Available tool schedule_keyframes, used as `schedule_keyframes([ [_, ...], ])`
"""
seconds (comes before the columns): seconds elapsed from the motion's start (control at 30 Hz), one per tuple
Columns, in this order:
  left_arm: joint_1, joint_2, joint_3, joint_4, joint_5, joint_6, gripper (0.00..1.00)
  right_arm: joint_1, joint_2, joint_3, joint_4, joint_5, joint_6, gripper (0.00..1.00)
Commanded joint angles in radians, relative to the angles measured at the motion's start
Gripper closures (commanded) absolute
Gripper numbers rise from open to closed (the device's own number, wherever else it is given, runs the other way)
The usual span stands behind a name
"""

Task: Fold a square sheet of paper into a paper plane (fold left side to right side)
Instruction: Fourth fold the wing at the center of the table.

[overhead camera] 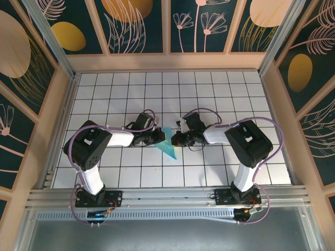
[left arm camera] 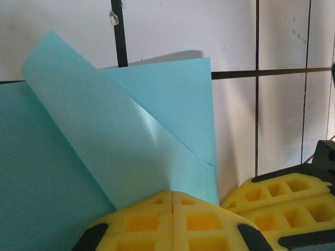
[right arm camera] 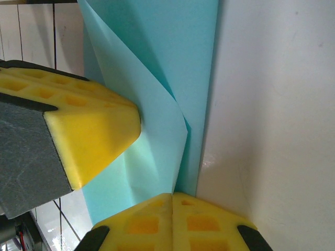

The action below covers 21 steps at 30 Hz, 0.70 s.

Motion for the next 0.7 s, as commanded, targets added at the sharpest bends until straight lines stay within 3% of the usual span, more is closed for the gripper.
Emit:
schedule_keyframes([
  [0.0,-0.003,0.025,-0.02,-0.08,-0.055,0.032,1.0,0.017,0.063,-0.026,-0.084,0.137,-0.022,1.0],
  [0.4,-0.002,0.041,-0.024,-0.123,-0.084,0.046,1.0,0.016,-0.042,0.038,-0.07,0.123,0.008,0.99],
  [0.67,-0.002,0.043,-0.025,-0.145,-0.099,0.055,1.0,-0.003,-0.176,0.028,-0.051,0.132,0.042,0.83],
])
